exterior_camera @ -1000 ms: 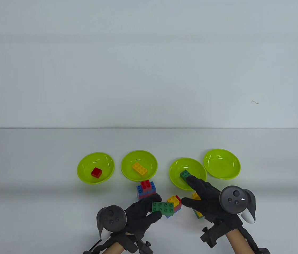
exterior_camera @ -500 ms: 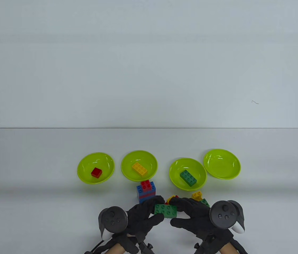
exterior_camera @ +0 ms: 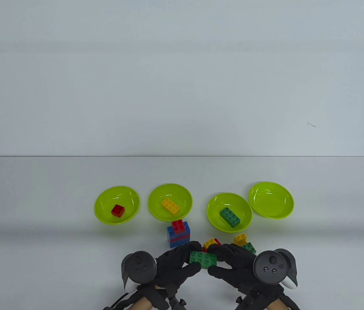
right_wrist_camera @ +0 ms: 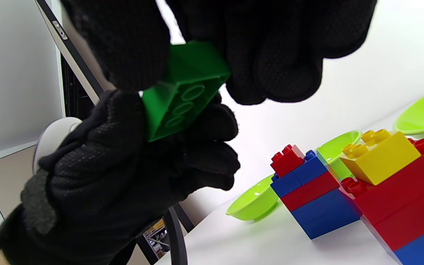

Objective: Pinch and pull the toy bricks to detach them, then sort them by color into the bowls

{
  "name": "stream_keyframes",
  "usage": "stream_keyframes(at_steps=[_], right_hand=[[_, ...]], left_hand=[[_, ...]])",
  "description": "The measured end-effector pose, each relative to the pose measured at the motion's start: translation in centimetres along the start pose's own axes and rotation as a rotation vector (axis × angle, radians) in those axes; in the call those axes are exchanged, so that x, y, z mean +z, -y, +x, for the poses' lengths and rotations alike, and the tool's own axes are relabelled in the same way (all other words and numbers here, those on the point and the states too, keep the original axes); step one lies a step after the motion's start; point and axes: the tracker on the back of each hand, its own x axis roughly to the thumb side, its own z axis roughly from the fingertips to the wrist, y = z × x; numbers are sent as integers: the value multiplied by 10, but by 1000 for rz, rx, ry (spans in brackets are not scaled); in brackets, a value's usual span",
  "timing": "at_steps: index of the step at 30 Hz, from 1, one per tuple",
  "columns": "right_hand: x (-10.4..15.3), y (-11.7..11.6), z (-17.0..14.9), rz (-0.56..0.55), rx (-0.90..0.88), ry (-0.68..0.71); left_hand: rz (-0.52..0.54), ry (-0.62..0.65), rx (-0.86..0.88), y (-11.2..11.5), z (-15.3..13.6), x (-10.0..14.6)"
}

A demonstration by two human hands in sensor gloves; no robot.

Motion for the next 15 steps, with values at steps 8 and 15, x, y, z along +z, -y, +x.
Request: stream_keyframes(at_steps=[8, 15], right_hand=[[0, 2, 0, -24, -9, 0], [1, 10, -5, -72, 26, -36]], left_hand=[[-72, 72, -194, -9, 10, -4], [-213, 107, -720, -22, 28, -8]])
